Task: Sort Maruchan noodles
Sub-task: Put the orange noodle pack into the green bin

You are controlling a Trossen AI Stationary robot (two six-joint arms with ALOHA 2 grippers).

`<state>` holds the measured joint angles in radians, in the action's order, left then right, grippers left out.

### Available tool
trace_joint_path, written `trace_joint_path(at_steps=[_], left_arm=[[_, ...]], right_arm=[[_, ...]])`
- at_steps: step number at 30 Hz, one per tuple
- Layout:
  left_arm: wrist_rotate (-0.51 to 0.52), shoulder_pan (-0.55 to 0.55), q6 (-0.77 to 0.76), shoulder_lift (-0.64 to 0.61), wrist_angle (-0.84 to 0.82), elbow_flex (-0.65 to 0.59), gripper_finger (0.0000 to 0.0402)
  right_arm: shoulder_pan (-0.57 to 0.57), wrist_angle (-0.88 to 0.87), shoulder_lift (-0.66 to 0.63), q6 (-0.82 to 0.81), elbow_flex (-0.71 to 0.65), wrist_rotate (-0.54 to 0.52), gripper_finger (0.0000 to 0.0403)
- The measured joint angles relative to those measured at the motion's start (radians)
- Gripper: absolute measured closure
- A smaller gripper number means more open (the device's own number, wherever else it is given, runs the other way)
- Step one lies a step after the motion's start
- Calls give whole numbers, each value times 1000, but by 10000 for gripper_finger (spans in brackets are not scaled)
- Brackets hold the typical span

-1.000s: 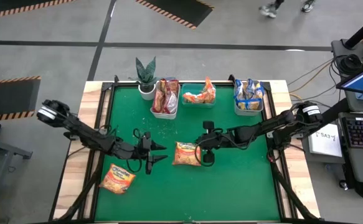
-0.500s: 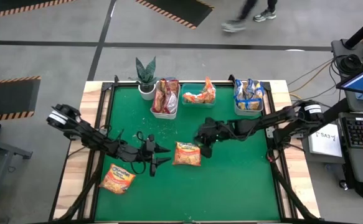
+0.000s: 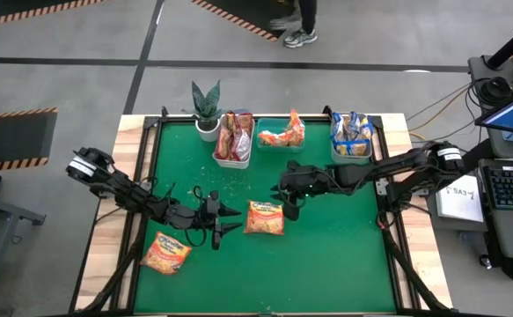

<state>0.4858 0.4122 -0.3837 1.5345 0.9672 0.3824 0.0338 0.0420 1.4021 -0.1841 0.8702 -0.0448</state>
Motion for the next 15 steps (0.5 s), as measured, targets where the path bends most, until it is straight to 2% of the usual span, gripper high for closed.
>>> trace_joint_path(at_steps=[11,15], left_arm=[[2,0,8,-1,-1,0,238],[2,2,3,-1,-1,0,238]], right_arm=[[0,-8,7,45,127,-7,308],[0,-92,7,-20,166,-7,320]])
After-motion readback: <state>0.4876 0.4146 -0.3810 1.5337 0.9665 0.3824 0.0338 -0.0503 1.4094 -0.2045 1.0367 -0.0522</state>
